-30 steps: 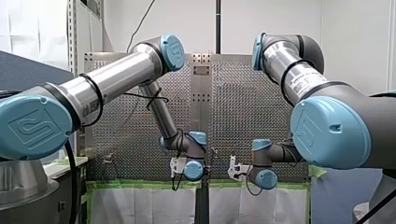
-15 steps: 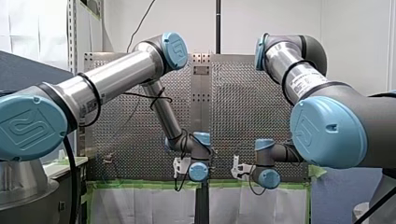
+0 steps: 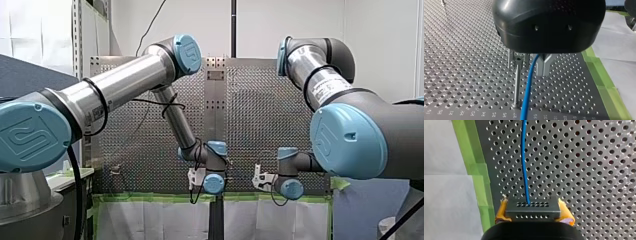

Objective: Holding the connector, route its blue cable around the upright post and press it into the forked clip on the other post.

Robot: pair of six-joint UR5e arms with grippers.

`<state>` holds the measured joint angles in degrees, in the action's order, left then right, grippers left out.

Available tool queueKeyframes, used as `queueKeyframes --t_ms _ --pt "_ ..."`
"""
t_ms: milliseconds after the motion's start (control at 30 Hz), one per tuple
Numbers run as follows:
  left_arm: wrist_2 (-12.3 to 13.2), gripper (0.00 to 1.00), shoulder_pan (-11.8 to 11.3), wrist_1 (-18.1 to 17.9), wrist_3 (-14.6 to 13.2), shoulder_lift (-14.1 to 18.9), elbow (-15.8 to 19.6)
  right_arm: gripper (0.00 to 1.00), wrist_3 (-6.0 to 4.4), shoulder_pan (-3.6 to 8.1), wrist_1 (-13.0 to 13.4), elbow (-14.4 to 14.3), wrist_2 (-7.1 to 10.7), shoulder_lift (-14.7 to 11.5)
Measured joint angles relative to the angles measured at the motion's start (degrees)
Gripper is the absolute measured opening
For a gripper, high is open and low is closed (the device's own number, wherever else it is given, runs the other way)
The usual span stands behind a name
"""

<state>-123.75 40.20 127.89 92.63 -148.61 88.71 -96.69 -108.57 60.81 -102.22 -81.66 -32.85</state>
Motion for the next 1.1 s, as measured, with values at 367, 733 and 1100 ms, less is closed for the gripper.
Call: queueKeyframes --t_ms 367,733,1100 --pt "1.61 0.00 -0.32 2.68 0.10 -0.03 -2.03 0.00 -0.02 0.97 -1.28 1.86 0.80 0.01" --pt "2.35 0.00 -0.67 4.66 0.18 -0.04 -4.15 0.00 0.02 1.45 -2.51 3.47 0.98 0.00" --pt "3.82 0.00 -1.60 6.21 0.74 -0.08 -5.57 0.00 0.03 1.71 -2.80 4.23 1.11 0.00"
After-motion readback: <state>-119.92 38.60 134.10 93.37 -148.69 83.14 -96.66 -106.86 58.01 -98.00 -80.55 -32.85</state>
